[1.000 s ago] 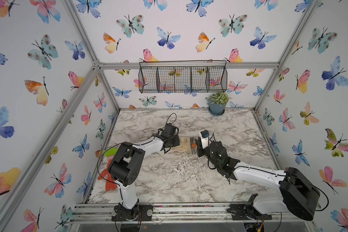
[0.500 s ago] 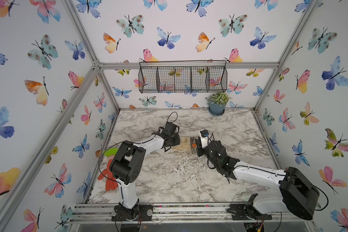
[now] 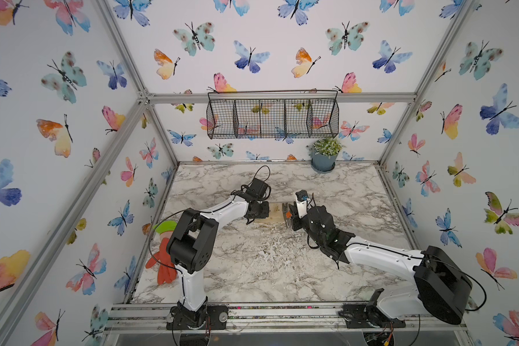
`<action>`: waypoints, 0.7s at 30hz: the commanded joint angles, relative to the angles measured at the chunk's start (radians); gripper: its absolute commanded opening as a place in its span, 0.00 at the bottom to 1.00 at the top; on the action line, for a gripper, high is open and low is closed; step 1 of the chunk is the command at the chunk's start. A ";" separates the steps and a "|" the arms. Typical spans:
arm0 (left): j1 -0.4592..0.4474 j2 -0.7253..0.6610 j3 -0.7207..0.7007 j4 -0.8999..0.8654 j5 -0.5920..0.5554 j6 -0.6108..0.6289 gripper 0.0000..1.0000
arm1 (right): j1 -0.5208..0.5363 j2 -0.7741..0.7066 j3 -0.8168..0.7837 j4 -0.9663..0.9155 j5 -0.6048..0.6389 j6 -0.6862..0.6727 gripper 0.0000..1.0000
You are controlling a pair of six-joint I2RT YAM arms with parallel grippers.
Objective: Use a claw hammer to pull out a nail
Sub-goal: Remove the nail from the mounting plate.
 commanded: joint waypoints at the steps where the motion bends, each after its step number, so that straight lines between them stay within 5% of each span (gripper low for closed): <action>1: -0.001 0.043 -0.017 -0.155 -0.039 0.022 0.28 | 0.010 0.022 0.029 0.028 -0.037 0.009 0.03; 21: -0.020 0.138 0.163 -0.166 -0.113 0.009 0.48 | 0.010 0.055 0.054 0.017 -0.055 0.020 0.03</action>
